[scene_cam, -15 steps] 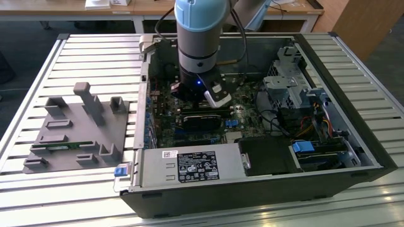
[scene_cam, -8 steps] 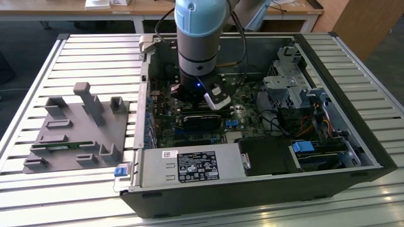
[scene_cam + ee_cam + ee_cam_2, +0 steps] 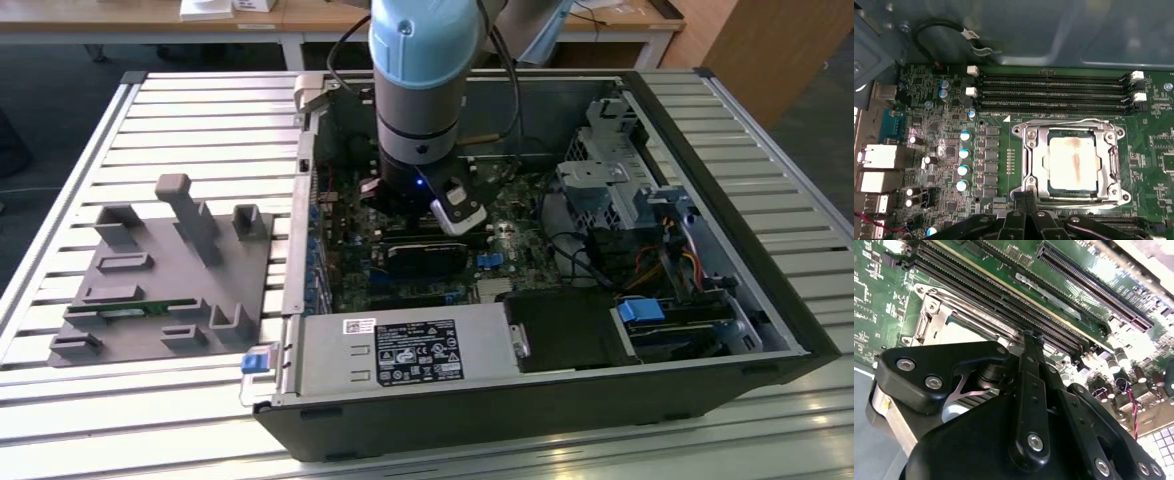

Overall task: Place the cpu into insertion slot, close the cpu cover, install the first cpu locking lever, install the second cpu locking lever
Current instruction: 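Install the second cpu locking lever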

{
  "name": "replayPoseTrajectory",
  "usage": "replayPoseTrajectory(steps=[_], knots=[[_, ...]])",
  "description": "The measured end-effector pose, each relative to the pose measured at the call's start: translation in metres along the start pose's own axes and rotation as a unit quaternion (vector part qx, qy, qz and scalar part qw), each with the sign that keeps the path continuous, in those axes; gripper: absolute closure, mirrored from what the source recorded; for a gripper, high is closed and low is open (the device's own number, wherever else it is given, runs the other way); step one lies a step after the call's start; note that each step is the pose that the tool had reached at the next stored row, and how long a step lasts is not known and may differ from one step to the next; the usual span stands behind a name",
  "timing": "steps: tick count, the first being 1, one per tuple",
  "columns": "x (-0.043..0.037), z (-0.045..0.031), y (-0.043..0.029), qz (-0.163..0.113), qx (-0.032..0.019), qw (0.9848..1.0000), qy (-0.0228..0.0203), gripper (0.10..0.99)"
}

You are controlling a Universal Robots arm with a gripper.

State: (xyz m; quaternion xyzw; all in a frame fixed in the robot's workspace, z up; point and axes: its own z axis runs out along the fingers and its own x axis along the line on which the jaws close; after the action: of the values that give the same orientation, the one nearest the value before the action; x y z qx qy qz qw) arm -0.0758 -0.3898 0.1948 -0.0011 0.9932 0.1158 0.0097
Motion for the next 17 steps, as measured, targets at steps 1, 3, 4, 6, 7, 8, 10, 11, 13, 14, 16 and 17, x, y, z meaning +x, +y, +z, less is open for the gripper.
replayPoseTrajectory(steps=[1,3,4,6,7,8,10,11,13,14,16,17], knots=[[0.0002,0.0004,-0.0001,0.000,-0.0018,1.0000,0.0000,0.980],[0.0013,0.0012,-0.0003,0.000,-0.0053,1.0000,0.0000,0.980],[0.0022,0.0017,-0.0004,0.000,-0.0070,1.0000,-0.0001,0.980],[0.0040,0.0029,-0.0007,0.000,-0.0100,1.0000,0.0000,0.980],[0.0046,0.0034,-0.0009,0.000,-0.0113,0.9999,0.0000,0.980],[0.0047,0.0036,-0.0010,0.000,-0.0126,0.9999,0.0001,0.980],[0.0047,0.0037,-0.0008,0.000,-0.0135,0.9999,0.0000,0.980],[0.0047,0.0034,-0.0007,0.000,-0.0138,0.9999,-0.0002,0.980],[0.0046,0.0001,0.0001,0.000,-0.0139,0.9999,-0.0002,0.980],[0.0046,-0.0026,0.0006,0.000,-0.0136,0.9999,-0.0001,0.980],[0.0045,-0.0071,0.0017,0.000,-0.0136,0.9999,-0.0001,0.980],[0.0045,-0.0091,0.0021,0.000,-0.0136,0.9999,0.0000,0.980]])
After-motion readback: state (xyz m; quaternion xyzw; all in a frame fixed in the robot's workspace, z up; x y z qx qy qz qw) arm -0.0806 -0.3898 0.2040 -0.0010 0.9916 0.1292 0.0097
